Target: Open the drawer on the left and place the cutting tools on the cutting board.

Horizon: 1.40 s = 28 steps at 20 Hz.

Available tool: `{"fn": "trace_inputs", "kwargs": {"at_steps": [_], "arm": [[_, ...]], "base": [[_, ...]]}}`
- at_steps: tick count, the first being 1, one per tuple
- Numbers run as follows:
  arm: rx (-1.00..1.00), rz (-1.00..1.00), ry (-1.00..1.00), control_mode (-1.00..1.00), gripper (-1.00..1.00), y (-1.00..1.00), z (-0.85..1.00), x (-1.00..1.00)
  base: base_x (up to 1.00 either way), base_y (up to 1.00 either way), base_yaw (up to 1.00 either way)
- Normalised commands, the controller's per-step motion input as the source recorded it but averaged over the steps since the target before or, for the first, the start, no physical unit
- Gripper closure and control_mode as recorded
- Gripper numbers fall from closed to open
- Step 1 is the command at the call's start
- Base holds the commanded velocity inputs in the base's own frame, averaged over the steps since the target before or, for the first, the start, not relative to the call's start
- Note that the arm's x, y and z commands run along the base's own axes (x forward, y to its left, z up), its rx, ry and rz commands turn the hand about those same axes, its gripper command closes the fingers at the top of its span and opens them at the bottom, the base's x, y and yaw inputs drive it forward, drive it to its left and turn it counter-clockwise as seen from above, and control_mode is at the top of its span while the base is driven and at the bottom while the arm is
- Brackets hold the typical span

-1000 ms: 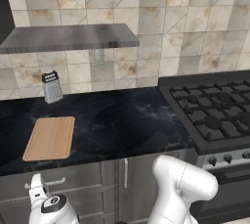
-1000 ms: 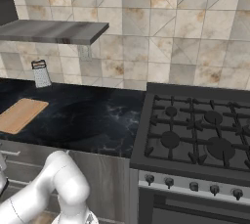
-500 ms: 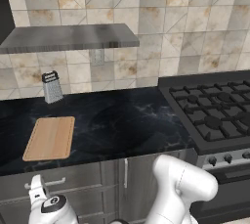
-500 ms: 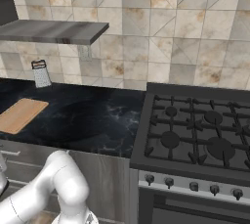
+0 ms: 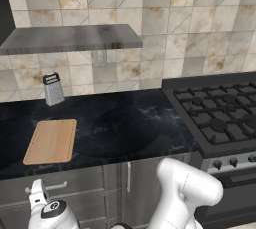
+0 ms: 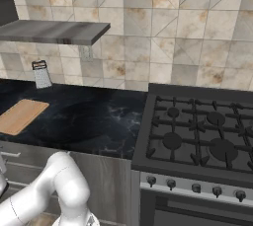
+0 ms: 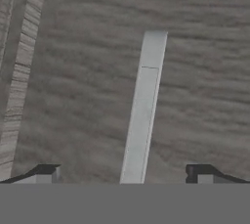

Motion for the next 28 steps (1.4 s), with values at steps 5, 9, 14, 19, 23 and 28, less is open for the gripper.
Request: {"fn": "trace_inputs", "kwargs": {"at_steps": [5,9,14,19,23,28], "arm": [[0.0,0.0,0.0,-1.0,-1.0,0.0,0.0,0.0],[0.0,0.0,0.0,-1.0,1.0,0.0,0.0,0.0],[0.0,0.0,0.0,-1.0,1.0,0.0,0.0,0.0],[0.0,0.0,0.0,-1.0,1.0,0.0,0.0,0.0],[0.0,0.0,0.0,-1.0,1.0,0.0,0.0,0.0],[0.0,0.0,0.0,-1.0,1.0,0.0,0.0,-0.11]], "base": [[0.0,0.0,0.0],[0.0,0.0,0.0],[0.0,0.0,0.0],[0.0,0.0,0.0],[0.0,0.0,0.0],[0.0,0.0,0.0]]}}
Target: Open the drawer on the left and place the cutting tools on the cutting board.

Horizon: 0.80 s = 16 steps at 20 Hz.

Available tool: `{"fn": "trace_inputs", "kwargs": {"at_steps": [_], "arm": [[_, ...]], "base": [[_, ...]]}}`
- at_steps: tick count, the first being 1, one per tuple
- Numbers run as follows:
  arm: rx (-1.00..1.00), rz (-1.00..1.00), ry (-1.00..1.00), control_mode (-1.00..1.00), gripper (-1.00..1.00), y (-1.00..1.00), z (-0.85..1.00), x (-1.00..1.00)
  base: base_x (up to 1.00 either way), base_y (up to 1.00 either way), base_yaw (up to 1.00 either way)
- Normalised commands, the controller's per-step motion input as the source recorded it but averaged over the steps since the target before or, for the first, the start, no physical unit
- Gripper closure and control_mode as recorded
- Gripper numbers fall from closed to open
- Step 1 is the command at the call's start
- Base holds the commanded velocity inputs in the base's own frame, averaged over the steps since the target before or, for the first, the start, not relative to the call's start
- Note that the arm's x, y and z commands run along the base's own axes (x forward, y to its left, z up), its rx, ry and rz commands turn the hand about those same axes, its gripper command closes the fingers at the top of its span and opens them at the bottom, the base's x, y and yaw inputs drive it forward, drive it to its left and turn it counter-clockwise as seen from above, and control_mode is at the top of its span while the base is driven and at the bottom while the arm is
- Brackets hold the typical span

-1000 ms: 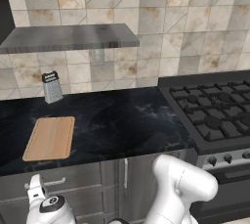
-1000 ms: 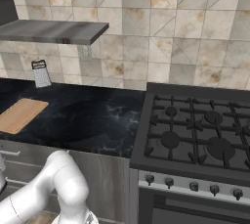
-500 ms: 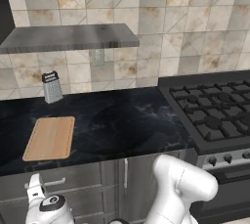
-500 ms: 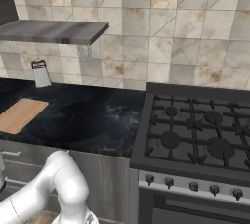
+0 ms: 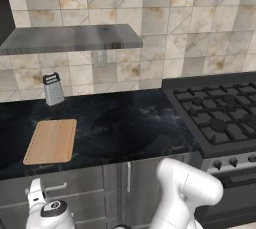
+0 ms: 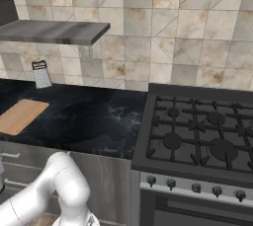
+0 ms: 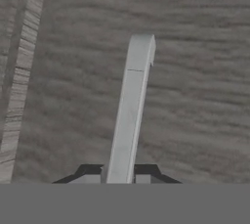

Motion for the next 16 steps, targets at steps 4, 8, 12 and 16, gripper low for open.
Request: {"fn": "trace_inputs", "kwargs": {"at_steps": [4,8,12,16], "arm": [[0.0,0.0,0.0,-1.0,1.0,0.0,0.0,-0.45],[0.02,0.0,0.0,-1.0,1.0,0.0,0.0,-0.61],[0.03,0.0,0.0,-1.0,1.0,0.0,0.0,-0.7],[0.02,0.0,0.0,-1.0,1.0,0.0,0.0,-0.67]], "base": [[0.0,0.0,0.0],[0.0,0.0,0.0],[0.0,0.0,0.0],[0.0,0.0,0.0]]}}
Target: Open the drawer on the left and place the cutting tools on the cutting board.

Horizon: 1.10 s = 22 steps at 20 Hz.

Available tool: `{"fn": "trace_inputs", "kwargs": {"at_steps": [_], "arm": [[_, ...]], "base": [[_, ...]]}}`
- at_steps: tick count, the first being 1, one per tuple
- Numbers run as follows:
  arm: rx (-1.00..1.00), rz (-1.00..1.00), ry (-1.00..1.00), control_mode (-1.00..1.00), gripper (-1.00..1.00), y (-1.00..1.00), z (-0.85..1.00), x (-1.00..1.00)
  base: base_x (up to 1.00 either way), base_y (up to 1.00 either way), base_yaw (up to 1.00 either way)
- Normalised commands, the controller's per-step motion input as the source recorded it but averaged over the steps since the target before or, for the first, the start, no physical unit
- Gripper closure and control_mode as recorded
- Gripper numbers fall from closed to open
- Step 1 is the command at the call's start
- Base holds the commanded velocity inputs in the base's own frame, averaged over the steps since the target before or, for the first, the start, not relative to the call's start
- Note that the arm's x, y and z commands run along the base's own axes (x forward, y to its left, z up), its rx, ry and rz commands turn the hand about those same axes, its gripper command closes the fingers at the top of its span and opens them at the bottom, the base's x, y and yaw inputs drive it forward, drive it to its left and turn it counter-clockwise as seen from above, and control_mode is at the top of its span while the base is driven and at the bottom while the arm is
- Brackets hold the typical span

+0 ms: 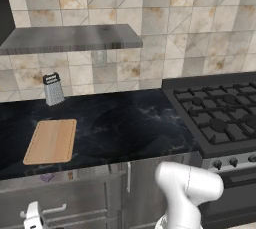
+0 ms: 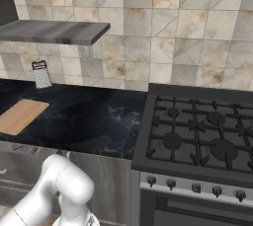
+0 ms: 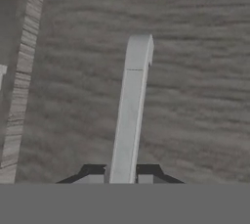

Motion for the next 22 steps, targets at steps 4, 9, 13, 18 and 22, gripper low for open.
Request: {"fn": "trace_inputs", "kwargs": {"at_steps": [4,9,13,18,22], "arm": [[0.02,0.0,0.0,-1.0,1.0,0.0,0.0,-0.62],[0.01,0.0,0.0,-1.0,1.0,0.0,0.0,-0.6],[0.0,0.0,0.0,-1.0,1.0,0.0,0.0,-0.56],[0.01,0.0,0.0,-1.0,1.0,0.0,0.0,-0.57],[0.01,0.0,0.0,-1.0,1.0,0.0,0.0,-0.58]], "base": [[0.0,0.0,0.0],[0.0,0.0,0.0],[0.0,0.0,0.0],[0.0,0.0,0.0],[0.0,0.0,0.0]]}}
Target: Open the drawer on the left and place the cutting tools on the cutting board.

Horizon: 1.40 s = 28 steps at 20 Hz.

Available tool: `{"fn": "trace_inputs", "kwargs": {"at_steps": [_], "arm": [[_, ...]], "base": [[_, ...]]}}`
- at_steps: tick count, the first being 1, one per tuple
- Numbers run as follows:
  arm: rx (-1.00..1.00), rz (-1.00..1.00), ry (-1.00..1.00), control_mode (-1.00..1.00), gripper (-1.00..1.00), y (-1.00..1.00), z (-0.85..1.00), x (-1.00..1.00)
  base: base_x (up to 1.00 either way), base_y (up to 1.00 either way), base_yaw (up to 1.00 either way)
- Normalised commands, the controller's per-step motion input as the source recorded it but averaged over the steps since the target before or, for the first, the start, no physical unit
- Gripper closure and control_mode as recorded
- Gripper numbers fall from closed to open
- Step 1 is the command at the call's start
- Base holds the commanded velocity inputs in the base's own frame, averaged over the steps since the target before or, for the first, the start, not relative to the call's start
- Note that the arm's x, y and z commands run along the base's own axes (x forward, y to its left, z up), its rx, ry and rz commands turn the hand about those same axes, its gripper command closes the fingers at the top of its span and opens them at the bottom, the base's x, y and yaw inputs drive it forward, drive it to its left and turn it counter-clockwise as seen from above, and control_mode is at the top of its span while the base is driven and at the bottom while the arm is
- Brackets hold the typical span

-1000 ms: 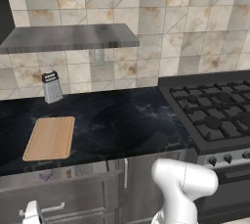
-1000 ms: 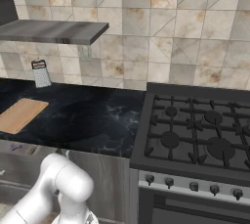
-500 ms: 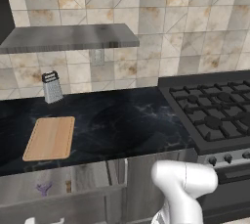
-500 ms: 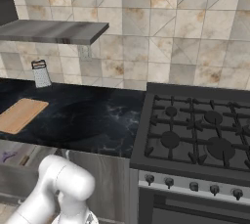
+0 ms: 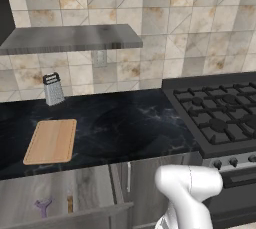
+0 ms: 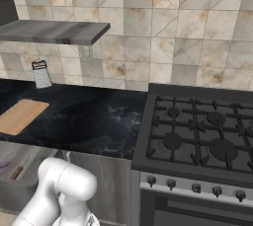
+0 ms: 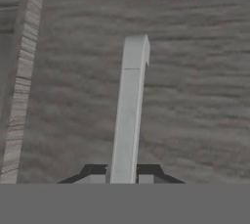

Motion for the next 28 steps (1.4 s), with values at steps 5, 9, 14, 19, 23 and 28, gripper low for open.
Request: {"fn": "trace_inputs", "kwargs": {"at_steps": [5,9,14,19,23,28], "arm": [[0.02,0.0,0.0,-1.0,1.0,0.0,0.0,-0.52],[0.02,0.0,0.0,-1.0,1.0,0.0,0.0,-0.52],[0.02,0.0,0.0,-1.0,1.0,0.0,0.0,-0.53],[0.01,0.0,0.0,-1.0,1.0,0.0,0.0,-0.49],[0.01,0.0,0.0,-1.0,1.0,0.0,0.0,-0.51],[0.0,0.0,0.0,-1.0,1.0,0.0,0.0,-0.46]], "base": [[0.0,0.0,0.0],[0.0,0.0,0.0],[0.0,0.0,0.0],[0.0,0.0,0.0],[0.0,0.0,0.0],[0.0,0.0,0.0]]}}
